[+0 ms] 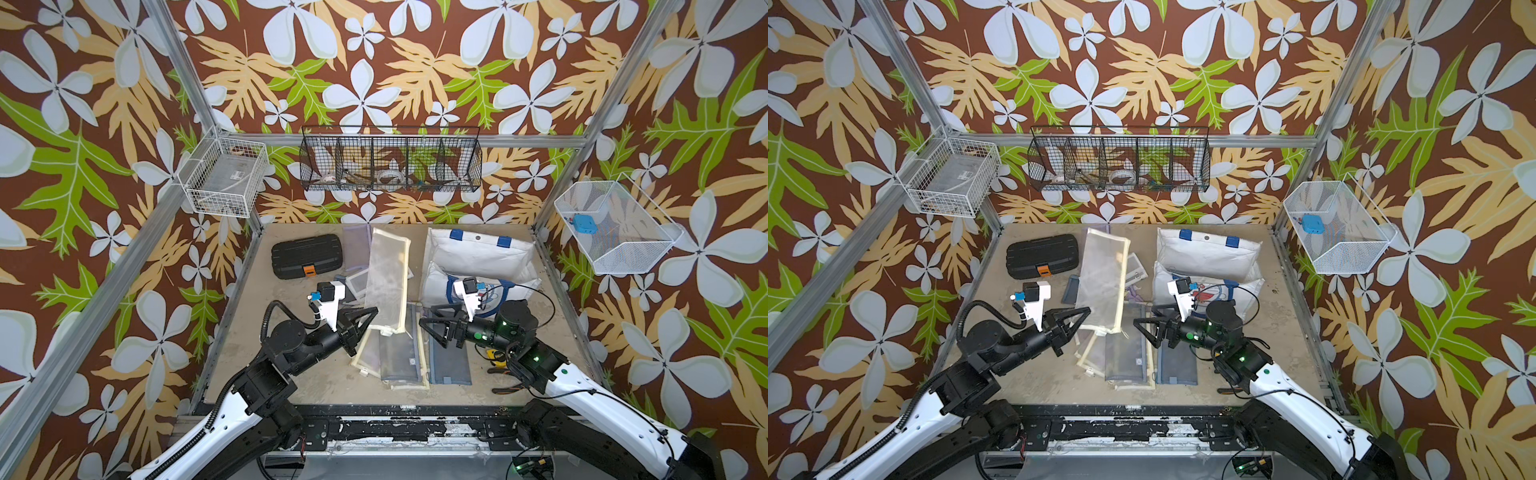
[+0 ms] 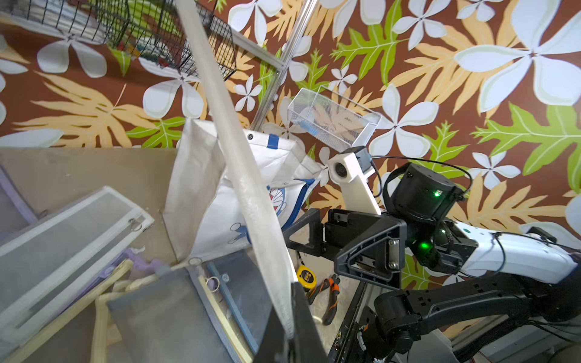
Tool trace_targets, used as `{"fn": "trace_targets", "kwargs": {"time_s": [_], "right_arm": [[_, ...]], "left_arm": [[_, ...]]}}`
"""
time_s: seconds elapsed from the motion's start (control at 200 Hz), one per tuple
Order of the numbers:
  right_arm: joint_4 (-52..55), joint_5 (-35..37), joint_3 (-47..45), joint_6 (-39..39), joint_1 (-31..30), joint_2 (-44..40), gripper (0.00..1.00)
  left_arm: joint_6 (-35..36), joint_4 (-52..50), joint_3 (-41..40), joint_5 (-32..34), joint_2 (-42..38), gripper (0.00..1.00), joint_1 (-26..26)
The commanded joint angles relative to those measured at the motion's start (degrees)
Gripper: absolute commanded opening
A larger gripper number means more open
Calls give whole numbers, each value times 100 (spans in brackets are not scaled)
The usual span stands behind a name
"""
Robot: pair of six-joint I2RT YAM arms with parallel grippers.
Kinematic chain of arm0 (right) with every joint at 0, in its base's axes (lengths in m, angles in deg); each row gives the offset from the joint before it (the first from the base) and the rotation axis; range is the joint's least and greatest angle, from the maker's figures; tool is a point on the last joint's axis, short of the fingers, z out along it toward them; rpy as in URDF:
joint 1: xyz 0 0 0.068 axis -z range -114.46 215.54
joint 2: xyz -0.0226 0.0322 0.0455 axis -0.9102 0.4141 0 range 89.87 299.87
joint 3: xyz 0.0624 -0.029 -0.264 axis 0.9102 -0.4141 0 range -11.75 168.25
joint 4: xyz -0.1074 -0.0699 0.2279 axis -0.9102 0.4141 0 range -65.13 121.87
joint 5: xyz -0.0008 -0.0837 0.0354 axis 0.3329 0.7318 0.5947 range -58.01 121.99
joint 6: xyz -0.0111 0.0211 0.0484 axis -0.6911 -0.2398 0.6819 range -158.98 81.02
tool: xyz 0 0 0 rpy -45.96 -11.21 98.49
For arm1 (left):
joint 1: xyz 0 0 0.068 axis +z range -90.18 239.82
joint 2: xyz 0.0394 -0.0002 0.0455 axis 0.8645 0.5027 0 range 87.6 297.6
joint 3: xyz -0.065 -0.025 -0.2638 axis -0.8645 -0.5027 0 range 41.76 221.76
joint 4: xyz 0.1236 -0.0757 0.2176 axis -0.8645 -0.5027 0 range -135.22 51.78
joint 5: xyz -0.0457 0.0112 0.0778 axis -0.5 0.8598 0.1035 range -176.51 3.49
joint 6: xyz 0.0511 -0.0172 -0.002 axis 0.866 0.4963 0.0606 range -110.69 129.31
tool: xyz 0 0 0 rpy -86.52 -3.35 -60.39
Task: Put the pencil pouch into the canvas bag
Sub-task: Pick up the pencil case from the pencil case.
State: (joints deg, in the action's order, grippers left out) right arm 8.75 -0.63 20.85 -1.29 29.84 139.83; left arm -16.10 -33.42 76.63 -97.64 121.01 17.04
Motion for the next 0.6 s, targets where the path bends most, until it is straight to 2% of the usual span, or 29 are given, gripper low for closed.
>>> {"fn": "trace_targets", "kwargs": {"time_s": [0.0, 0.265, 0.39, 0.455, 0.596], "right_arm": [[-914, -500, 220, 384, -7, 159, 97], [-2156, -728, 448, 933, -7, 441, 92], [-2368, -772, 502, 937, -7, 471, 89], [-2477, -704, 478, 989, -7, 460, 82], [-2542, -527, 445, 949, -5, 410, 54]], "left_arm": [[283, 744, -39, -512, -96, 0, 10], [134, 1997, -299, -1732, 134, 0, 10], [10, 2270, -380, -1968, 249, 0, 8], [-20, 2353, -420, -2052, 274, 0, 11], [-55, 2404, -499, -2150, 249, 0, 7]]}}
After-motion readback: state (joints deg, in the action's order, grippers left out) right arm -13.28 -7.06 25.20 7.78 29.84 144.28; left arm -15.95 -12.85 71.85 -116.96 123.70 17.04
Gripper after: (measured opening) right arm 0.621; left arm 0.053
